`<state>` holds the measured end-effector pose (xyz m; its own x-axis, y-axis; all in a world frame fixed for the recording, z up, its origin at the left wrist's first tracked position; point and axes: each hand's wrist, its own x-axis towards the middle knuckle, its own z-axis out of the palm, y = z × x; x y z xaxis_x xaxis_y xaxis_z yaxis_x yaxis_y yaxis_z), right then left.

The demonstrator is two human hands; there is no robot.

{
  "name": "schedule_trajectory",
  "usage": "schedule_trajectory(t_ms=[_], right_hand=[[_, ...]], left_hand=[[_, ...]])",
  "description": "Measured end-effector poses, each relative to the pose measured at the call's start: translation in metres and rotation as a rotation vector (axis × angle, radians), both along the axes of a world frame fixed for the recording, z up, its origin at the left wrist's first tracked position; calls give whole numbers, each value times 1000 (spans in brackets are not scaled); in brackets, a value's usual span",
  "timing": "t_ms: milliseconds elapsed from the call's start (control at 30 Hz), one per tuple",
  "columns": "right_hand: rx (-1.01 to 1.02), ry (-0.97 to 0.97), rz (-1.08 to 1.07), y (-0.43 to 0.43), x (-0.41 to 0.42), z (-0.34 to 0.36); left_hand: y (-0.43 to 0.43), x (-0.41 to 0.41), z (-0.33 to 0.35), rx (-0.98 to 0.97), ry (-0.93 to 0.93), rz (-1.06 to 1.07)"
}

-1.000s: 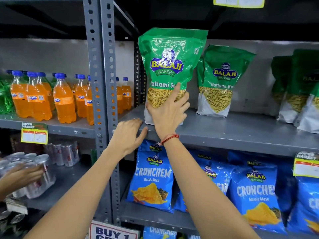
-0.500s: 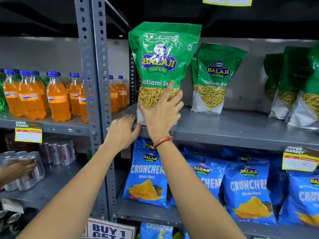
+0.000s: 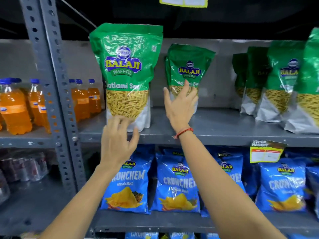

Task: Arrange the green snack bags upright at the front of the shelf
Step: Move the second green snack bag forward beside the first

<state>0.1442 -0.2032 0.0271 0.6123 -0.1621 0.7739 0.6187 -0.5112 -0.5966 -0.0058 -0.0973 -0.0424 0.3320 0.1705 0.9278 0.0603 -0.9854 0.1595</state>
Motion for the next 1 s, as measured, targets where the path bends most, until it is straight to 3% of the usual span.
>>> schedule_trajectory(t_ms=[167,367,667,1000], right_hand=[[-163,110,-73,-21,55,1],[-199,255,20,-23,87,-2],[-149,434,203,-20,116,5],[-45,401,210,-6,127,13]], left_hand=[[-54,42,14,75,164,-151],[-69,78,7,56,434,-14],[-68,79,0,123,405,67],[-71,82,-1,112,371,85]])
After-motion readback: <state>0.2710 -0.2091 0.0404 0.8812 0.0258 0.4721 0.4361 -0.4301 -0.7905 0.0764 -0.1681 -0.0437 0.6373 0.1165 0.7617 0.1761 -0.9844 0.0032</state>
